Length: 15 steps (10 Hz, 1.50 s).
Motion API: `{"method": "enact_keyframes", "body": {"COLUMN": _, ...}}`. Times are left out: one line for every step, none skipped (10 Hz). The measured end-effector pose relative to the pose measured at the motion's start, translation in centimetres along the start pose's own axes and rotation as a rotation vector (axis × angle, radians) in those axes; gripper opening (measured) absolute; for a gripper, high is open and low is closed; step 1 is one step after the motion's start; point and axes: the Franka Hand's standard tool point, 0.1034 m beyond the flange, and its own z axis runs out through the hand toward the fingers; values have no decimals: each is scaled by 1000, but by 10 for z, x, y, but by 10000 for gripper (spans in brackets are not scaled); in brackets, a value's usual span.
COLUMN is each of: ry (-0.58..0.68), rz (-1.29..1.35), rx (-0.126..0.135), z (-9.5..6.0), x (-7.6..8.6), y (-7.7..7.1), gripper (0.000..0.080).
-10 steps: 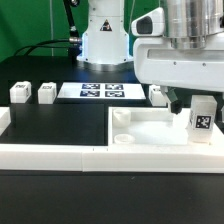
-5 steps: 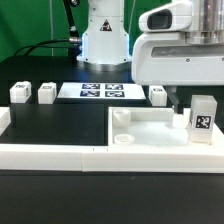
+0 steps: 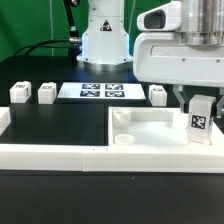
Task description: Assemble square table
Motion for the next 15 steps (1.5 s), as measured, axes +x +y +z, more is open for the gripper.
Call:
{"method": "enact_keyframes", "body": {"ry": 2, "rz": 175, "rx": -4, "z": 0, "x": 0, "y": 0, "gripper": 290}}
{"method": "enact_keyframes", "body": {"ry": 4, "rz": 323, "rx": -6, "z": 0, "x": -1, "y": 0, "gripper": 290}}
{"method": "enact_keyframes", "body": {"ry": -6, "rz": 484, "rx": -1, "z": 0, "x": 0, "y": 1, "gripper": 290}}
{"method": "enact_keyframes", "body": {"ry": -27, "rz": 635, "rx": 5, "z": 0, "x": 0, "y": 2, "gripper": 290}}
{"method": "enact_keyframes", "body": {"ry": -55, "rz": 820, "rx": 17, "z": 1, "x": -1, "y": 1, "gripper": 290}}
{"method": "enact_keyframes", "body": {"ry": -80, "rz": 964, "rx": 30, "z": 2, "x": -1, "y": 1, "gripper": 290}}
{"method": "enact_keyframes", "body": {"ry": -88, "rz": 1037, "rx": 31, "z": 2, "x": -1, "y": 0, "gripper": 290}}
{"method": "enact_keyframes", "body": {"ry": -90, "rz": 1101, "rx": 27, "z": 2, "x": -2, "y": -1, "gripper": 290}}
{"method": "enact_keyframes", "body": {"ry": -88, "rz": 1066, "rx": 28, "z": 2, "x": -2, "y": 0, "gripper": 290}}
{"method": "enact_keyframes", "body": {"ry": -88, "rz": 1043, "rx": 29, "z": 2, "x": -3, "y": 0, "gripper": 290}}
{"method": "enact_keyframes", "body": {"ry": -80, "rz": 969, "rx": 28, "z": 2, "x": -3, "y": 0, "gripper": 448}}
{"method": "enact_keyframes", "body": {"ry": -67, "rz": 745, "rx": 30, "z": 2, "x": -4, "y": -2, "gripper": 572}}
{"method": "enact_keyframes", "body": {"ry": -50, "rz": 563, "rx": 54, "z": 3, "x": -4, "y": -4, "gripper": 572}}
{"method": "enact_keyframes", "body": {"ry": -48, "rz": 523, "rx": 52, "z": 3, "x": -3, "y": -3, "gripper": 634}}
{"method": "enact_keyframes", "body": {"ry": -45, "rz": 447, "rx": 53, "z": 3, "x": -3, "y": -3, "gripper": 645}}
